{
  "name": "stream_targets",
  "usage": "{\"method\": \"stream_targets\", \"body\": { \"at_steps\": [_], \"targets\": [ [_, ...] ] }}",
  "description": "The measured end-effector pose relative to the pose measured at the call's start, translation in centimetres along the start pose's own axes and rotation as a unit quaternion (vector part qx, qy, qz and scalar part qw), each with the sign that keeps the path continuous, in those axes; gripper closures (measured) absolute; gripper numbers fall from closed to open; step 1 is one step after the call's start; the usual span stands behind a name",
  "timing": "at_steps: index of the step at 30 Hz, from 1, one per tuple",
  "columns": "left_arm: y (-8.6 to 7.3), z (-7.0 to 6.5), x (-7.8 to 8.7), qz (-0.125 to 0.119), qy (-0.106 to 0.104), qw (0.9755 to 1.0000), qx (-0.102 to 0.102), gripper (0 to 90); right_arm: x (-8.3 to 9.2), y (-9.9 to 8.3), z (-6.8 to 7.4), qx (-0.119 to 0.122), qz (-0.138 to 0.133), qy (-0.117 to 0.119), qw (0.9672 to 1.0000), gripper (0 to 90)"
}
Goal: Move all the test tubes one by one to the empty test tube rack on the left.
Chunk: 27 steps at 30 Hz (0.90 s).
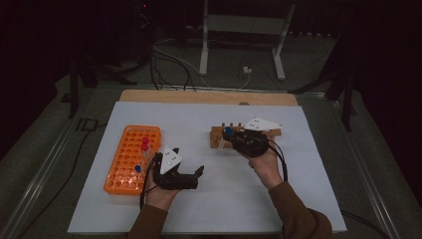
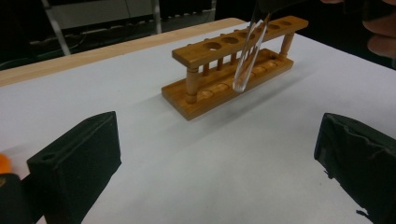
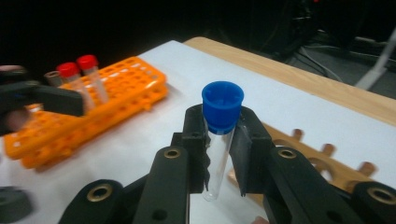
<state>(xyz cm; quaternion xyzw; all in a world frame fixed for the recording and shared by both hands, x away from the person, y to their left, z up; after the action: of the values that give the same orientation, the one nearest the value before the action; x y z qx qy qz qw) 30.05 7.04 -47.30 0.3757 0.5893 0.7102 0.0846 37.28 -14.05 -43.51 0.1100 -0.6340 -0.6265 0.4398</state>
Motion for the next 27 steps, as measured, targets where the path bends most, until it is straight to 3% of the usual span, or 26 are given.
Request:
{"method": "stream_targets", "body": {
  "at_steps": [12,16,23,27],
  "targets": [
    [1.1,-1.6,-2.1,0.003,-0.001,0.9997,-0.022,8.6,-0.6,-1.2,3.2,0.002,0.022,0.052,0.9984,76.8],
    [1.3,-1.8,-2.5,0.004,0.010,0.9996,-0.026,22.0,-0.9,-1.4,4.0,0.007,0.027,0.064,0.9976,76.8],
    [1.3,-2.2,-2.5,-0.004,-0.002,0.9993,-0.036,53.8,-1.2,-1.5,5.0,0.008,0.031,0.079,0.9963,76.7],
    [1.3,-2.1,-2.5,-0.002,-0.008,0.9993,-0.036,64.4,-1.3,-1.6,5.2,0.008,0.034,0.084,0.9958,76.7]
  ]
}}
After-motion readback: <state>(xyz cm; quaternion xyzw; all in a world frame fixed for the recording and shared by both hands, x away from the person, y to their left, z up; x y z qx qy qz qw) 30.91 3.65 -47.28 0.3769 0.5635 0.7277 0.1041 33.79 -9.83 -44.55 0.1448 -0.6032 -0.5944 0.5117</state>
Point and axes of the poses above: each handheld gripper's, and its own axes: x roughly backward along the jaws, y roughly out of its top, z roughly to its left, the point moved 4 cm from there along -x, roughly forward along the jaws, and after that the axes turned 4 degrees about -x, right-handed, at the moved point
